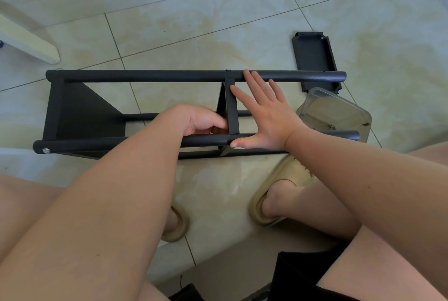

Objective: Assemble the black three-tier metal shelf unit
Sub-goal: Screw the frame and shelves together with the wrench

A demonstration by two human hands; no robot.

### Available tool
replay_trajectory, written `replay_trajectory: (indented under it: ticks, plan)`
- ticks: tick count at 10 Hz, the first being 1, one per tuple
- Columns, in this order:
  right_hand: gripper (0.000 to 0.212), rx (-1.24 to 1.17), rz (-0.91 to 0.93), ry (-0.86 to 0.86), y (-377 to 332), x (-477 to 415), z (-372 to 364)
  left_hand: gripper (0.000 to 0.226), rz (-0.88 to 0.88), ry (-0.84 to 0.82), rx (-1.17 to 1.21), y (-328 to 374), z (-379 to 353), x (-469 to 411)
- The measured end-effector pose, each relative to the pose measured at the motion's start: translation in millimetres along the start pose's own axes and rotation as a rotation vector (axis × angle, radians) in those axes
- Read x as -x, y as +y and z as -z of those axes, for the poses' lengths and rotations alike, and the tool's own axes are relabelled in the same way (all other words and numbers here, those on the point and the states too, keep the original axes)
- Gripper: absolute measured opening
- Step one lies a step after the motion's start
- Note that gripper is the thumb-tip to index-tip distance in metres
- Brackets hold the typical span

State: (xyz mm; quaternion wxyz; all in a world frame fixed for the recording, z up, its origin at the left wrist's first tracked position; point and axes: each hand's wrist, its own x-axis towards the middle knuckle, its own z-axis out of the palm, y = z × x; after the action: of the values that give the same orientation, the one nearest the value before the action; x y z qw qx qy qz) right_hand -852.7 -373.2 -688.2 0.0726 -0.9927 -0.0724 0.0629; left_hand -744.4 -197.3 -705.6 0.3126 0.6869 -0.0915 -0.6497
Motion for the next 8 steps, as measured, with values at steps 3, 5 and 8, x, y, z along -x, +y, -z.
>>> replay_trajectory:
  ticks: [3,5,8]
  plan:
    - [0.121,0.001,0.004,0.005,-0.4,0.1,0.0,0.022,-0.065,-0.061,0.161,-2.3,2.0,-0.7]
    - [0.121,0.006,0.004,-0.001,0.2,-0.2,0.1,0.018,0.013,-0.04,0.072,-0.6,1.8,0.0]
    - [0.121,0.005,0.004,0.002,-0.3,-0.1,0.1,0.017,-0.052,-0.044,0.092,0.6,1.2,1.5]
